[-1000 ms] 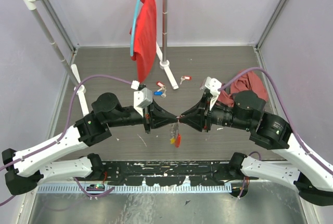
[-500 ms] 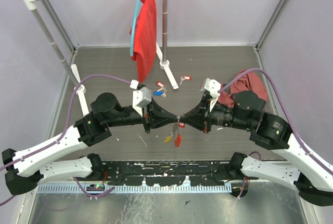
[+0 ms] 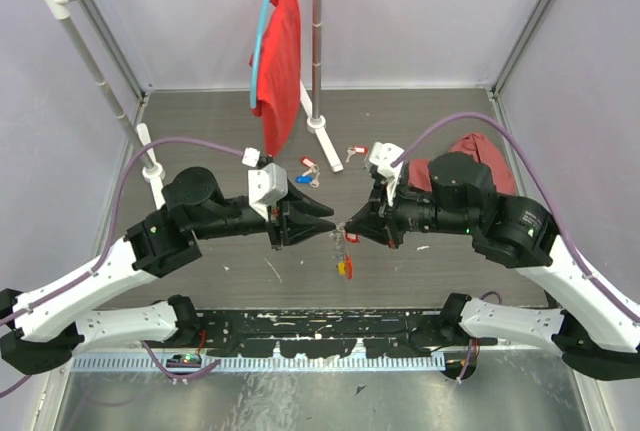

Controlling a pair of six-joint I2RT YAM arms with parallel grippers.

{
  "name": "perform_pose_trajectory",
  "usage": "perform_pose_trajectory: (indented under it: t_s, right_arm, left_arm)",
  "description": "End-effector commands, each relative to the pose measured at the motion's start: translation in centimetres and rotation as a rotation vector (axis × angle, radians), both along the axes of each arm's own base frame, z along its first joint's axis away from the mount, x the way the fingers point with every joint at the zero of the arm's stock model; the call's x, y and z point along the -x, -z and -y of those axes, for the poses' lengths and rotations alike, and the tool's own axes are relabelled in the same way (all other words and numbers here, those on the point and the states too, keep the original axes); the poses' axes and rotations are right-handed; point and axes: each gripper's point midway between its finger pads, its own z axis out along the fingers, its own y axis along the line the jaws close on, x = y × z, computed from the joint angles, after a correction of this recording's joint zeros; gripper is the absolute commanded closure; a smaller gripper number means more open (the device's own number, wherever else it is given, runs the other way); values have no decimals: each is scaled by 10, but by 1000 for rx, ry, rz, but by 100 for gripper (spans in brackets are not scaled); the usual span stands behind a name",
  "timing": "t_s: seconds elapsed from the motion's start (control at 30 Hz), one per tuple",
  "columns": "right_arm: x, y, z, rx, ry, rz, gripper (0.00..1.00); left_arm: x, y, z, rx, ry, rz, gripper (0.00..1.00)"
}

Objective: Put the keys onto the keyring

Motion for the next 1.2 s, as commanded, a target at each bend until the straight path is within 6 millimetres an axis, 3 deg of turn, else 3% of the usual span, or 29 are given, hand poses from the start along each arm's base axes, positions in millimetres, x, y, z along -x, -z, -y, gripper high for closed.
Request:
perform_pose_trajectory:
  t_s: [0.0, 0.13, 0.37, 1.17]
  right_arm:
    - [-5, -1, 8, 92, 20, 12, 99]
    - [-15, 15, 12, 209, 71, -33, 99]
    - [-22, 23, 17, 282, 115, -51, 99]
    - [-28, 27, 12, 275, 128, -46, 99]
  left_arm:
    - [-16, 20, -6, -132, -71, 76, 67]
    - [-23, 35, -5, -210, -84, 98, 66]
    - [-25, 49, 3, -254, -70, 80, 64]
    - [-22, 43, 29, -213, -17, 34, 58]
